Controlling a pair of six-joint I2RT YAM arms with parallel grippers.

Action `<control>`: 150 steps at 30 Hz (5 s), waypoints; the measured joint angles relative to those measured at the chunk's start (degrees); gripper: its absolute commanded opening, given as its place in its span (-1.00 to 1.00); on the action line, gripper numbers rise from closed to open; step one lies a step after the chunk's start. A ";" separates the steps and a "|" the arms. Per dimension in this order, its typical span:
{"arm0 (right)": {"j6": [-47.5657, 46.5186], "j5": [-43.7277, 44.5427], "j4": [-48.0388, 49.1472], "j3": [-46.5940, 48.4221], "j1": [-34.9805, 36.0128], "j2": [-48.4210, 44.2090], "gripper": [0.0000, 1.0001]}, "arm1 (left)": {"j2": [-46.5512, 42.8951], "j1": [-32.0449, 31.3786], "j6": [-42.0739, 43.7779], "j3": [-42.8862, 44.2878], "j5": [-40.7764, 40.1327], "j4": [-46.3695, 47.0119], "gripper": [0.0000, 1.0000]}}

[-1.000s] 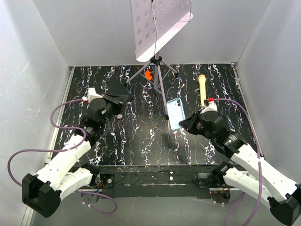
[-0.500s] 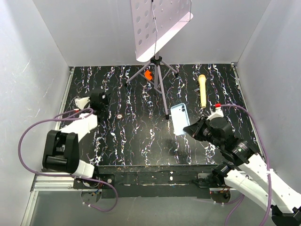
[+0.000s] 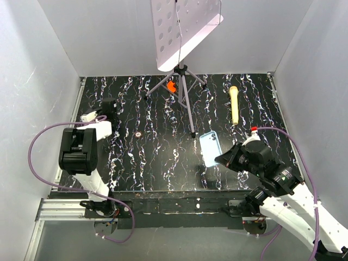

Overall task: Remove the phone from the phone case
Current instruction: Place the phone at the center of the board, then place the phone case at the center of the board, then adjust the phone at the center of the board.

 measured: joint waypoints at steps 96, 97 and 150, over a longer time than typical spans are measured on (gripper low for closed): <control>19.80 -5.49 58.55 -0.37 6.49 52.94 0.58 | -32.94 -10.08 68.89 0.52 36.46 -25.57 0.99; 19.61 -6.49 58.60 0.07 6.54 54.29 0.61 | -33.27 -10.08 68.89 0.52 36.50 -25.57 0.99; -27.17 24.00 -9.07 31.98 -52.17 77.85 -0.20 | -33.90 -11.17 66.55 3.82 55.41 -27.36 0.99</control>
